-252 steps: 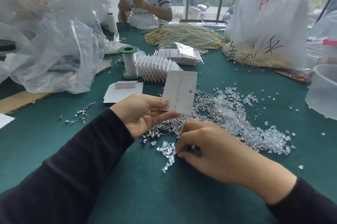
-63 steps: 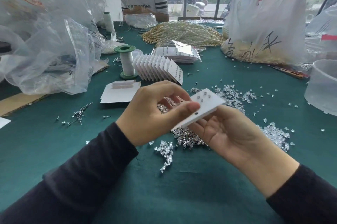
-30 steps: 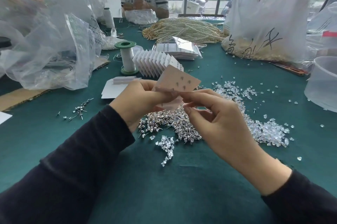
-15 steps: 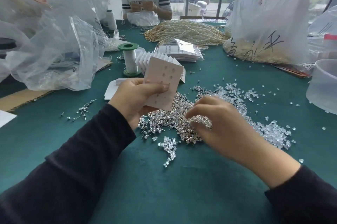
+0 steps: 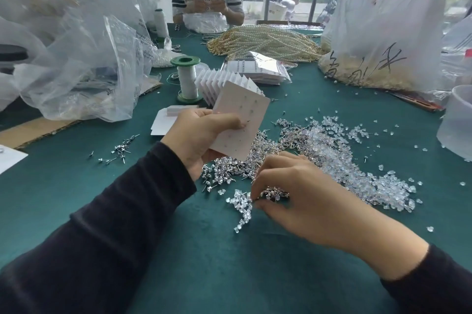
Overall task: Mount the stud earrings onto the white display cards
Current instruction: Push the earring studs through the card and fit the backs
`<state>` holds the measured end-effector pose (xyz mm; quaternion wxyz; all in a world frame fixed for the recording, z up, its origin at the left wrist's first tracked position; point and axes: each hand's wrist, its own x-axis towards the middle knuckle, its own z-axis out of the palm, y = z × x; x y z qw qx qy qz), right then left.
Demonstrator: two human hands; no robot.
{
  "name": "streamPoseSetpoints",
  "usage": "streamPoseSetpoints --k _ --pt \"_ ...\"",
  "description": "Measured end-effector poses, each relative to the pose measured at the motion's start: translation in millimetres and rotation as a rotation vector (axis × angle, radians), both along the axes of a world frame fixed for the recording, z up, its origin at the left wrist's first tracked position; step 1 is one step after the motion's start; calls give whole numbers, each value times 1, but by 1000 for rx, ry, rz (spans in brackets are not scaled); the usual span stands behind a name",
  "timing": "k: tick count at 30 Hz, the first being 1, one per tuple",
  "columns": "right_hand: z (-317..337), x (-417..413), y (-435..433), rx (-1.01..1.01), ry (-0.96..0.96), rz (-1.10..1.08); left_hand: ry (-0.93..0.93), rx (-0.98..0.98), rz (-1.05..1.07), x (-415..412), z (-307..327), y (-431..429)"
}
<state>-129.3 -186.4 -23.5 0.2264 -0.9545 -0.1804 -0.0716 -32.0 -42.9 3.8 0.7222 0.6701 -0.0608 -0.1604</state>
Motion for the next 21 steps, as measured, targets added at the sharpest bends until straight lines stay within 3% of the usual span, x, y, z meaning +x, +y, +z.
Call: streamPoseSetpoints --k 4,15,21 --pt "-3 0 4 -150 -24 -26 -1 32 -17 -1 -1 -2" --pt "0 -1 22 -283 -71 66 -15 45 31 0 0 -1" --pt "-3 -4 27 -120 -15 112 6 53 10 1 0 -1"
